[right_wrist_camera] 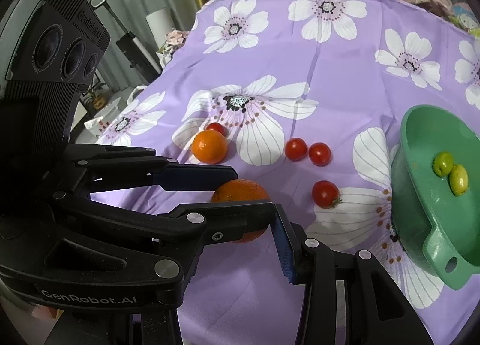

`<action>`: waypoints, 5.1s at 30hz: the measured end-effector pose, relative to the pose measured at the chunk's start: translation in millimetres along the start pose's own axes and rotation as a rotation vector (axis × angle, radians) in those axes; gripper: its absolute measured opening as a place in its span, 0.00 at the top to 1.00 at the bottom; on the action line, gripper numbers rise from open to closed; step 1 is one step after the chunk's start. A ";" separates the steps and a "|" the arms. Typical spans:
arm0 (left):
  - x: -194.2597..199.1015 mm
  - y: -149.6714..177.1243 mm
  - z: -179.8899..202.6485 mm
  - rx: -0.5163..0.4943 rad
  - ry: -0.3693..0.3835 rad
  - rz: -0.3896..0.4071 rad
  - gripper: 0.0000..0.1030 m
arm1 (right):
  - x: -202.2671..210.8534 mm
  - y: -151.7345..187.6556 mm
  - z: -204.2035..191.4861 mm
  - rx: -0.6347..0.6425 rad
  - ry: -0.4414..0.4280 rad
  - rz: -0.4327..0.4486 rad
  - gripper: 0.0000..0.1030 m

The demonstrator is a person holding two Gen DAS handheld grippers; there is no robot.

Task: Organize fruits
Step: 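Lift the orange with the left gripper and carry it toward the green bowl, then lower the held orange into the green bowl with the left gripper, then open the left gripper to release the orange inside the bowl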

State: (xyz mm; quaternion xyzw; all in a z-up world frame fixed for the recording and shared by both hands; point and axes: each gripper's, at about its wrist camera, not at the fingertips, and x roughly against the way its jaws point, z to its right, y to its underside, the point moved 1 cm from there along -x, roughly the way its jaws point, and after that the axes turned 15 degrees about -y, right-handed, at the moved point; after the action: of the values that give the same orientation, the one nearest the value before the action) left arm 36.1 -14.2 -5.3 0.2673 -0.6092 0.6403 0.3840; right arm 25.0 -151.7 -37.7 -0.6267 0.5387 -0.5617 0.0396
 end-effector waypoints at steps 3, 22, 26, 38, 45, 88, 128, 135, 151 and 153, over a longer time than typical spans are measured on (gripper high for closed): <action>2.5 -1.4 3.3 -0.009 -0.004 0.010 0.62 | 4.1 -0.6 -0.2 0.005 0.002 0.012 0.56; 13.9 -21.4 29.9 -0.089 -0.024 0.067 0.61 | 33.7 -4.4 4.7 0.021 0.022 0.100 0.56; 14.5 -26.1 36.2 -0.103 -0.025 0.075 0.61 | 39.5 -4.7 7.9 0.015 0.026 0.123 0.56; 14.2 -43.7 62.3 -0.159 -0.012 0.108 0.61 | 60.2 -6.4 22.0 -0.001 0.061 0.186 0.56; 10.8 -59.2 80.1 -0.196 0.005 0.120 0.62 | 73.8 -9.1 34.2 -0.011 0.096 0.226 0.56; -59.2 -98.8 145.2 -0.305 0.113 0.065 0.62 | 102.7 6.5 117.0 -0.164 0.208 0.278 0.57; -74.3 -100.1 151.0 -0.308 0.132 0.046 0.62 | 102.9 10.1 125.8 -0.174 0.231 0.236 0.57; -74.7 -100.2 151.1 -0.307 0.132 0.046 0.62 | 102.6 10.2 126.1 -0.174 0.233 0.235 0.57; -75.7 -98.4 153.1 -0.308 0.132 0.044 0.62 | 101.7 10.5 126.7 -0.176 0.235 0.235 0.57; -75.8 -98.8 152.5 -0.308 0.132 0.043 0.62 | 101.6 10.5 126.8 -0.174 0.235 0.234 0.57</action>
State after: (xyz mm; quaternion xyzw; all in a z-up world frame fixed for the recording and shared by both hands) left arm 140.2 -180.7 7.6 0.1493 -0.6790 0.5639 0.4458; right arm 91.6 -299.7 -23.8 -0.4907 0.6556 -0.5738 -0.0130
